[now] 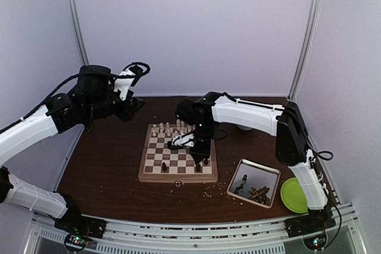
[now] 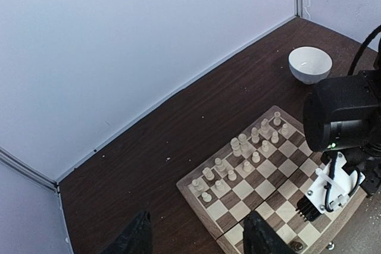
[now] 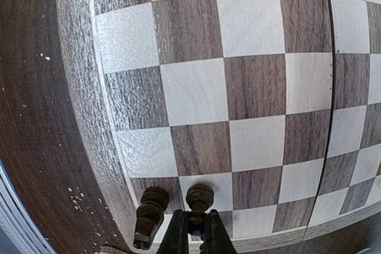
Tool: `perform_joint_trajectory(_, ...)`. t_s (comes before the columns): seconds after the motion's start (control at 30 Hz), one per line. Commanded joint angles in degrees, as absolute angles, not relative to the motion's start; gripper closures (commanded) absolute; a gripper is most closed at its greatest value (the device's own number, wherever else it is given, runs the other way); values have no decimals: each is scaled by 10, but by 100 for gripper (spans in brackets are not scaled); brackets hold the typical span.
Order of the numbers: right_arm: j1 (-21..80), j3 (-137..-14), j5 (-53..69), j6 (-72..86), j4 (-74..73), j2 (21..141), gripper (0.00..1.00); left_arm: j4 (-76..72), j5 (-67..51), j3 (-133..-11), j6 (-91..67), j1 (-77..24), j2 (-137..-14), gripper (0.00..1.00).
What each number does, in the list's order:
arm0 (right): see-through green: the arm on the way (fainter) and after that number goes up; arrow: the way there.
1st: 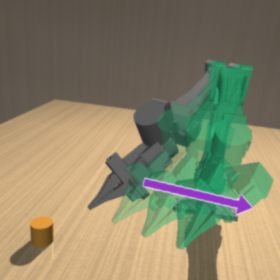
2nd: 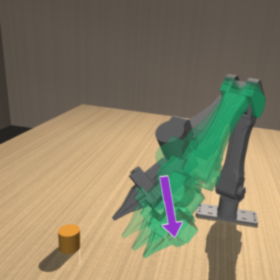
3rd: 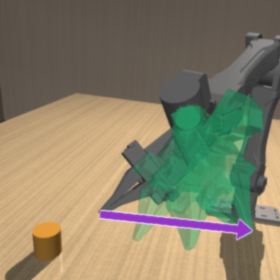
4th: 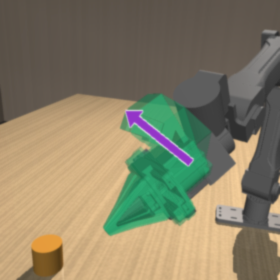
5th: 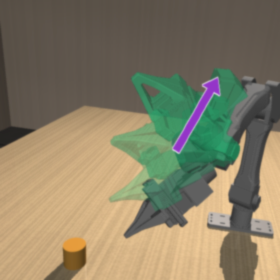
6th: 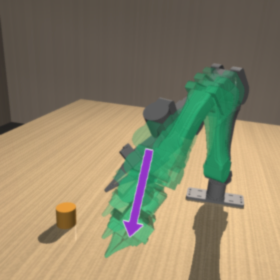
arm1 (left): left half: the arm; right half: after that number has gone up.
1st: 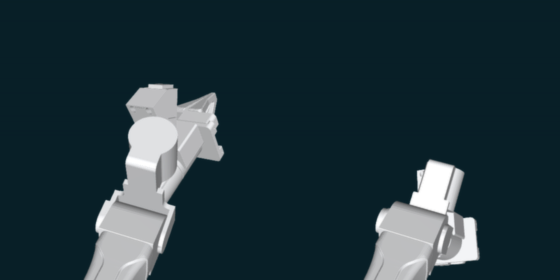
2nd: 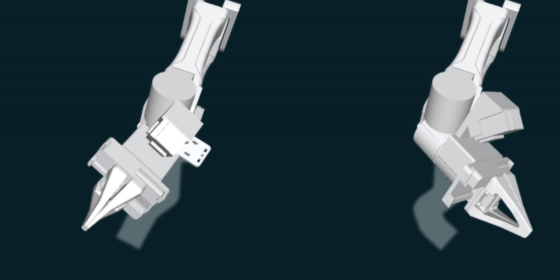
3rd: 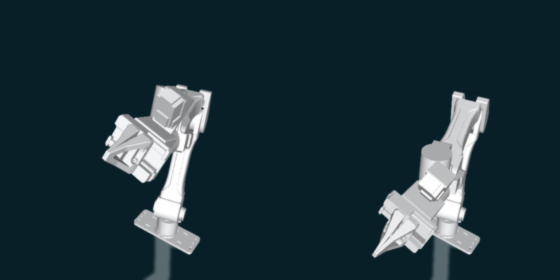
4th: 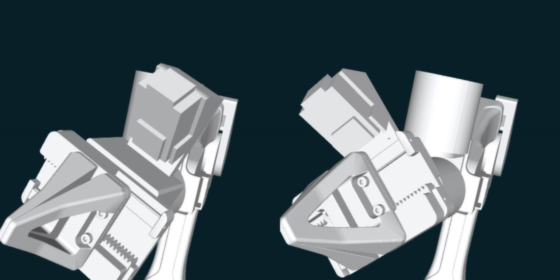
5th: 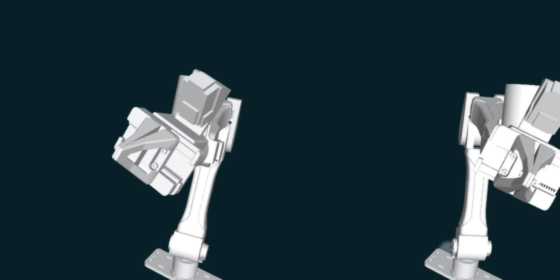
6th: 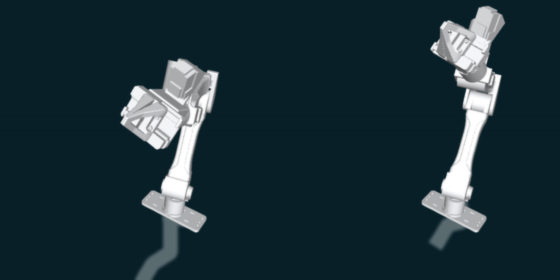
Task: Set up the chess pieces on the board
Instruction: Place the pawn at b7, then pick up the pawn from the storage box.
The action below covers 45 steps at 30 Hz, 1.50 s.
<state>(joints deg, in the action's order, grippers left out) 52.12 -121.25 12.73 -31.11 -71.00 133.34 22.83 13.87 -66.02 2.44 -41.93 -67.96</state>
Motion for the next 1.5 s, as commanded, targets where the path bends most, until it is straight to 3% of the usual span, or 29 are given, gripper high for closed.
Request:
perform_joint_trajectory(0.0,523,-1225,109,-306,-716,1341,98,219,136,-671,31,-416,-665,47)
perform_joint_trajectory(0.27,523,-1225,94,-305,-712,1349,96,219,135,-670,32,-416,-665,47)
perform_joint_trajectory(0.5,523,-1229,100,-302,-716,1342,78,219,134,-670,33,-416,-665,47)
perform_joint_trajectory(0.97,502,-1211,92,-314,-727,1253,76,219,138,-669,33,-416,-669,46)
perform_joint_trajectory(1.47,384,-734,145,-343,-553,936,79,219,119,-675,19,-416,-727,47)
